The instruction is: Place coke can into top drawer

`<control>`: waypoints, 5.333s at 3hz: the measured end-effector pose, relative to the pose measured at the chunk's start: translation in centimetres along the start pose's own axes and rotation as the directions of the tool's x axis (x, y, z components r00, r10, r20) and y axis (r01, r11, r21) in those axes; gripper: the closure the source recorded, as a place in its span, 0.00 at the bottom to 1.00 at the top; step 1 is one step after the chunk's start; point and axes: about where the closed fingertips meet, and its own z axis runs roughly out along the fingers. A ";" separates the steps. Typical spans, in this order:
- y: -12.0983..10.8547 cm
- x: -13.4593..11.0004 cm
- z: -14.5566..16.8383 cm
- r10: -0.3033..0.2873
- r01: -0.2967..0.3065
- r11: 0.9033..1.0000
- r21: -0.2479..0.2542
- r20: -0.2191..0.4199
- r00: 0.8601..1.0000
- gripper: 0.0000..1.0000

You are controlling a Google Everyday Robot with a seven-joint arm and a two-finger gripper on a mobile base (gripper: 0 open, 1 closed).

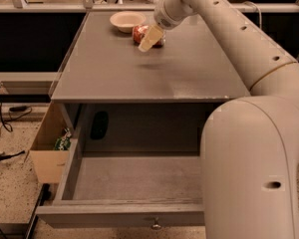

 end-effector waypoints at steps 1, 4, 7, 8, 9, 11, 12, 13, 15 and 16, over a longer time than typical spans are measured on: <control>-0.7 0.2 0.9 -0.005 0.006 1.000 0.017 -0.005 1.000 0.00; -2.3 2.1 2.8 0.106 -0.106 0.994 0.032 0.003 0.994 0.00; -2.5 3.0 4.6 0.181 -0.181 0.983 0.005 0.020 0.983 0.00; -2.3 3.1 5.4 0.190 -0.190 0.982 -0.009 0.022 0.982 0.00; -2.3 3.2 5.5 0.191 -0.191 0.982 -0.010 0.022 0.981 0.18; -2.3 3.2 5.5 0.191 -0.191 0.982 -0.011 0.022 0.981 0.70; -2.3 3.2 5.5 0.191 -0.191 0.982 -0.011 0.022 0.981 0.95; -2.0 3.1 5.3 0.200 -0.199 0.979 -0.030 0.017 0.980 1.00; -2.2 3.3 -3.4 0.228 -0.228 0.974 0.002 -0.009 0.974 1.00; -2.8 1.7 -10.5 0.231 -0.237 0.966 0.103 0.064 0.971 1.00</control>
Offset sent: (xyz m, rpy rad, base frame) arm 0.0346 -0.0117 -0.0056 0.0092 -0.0240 -0.0579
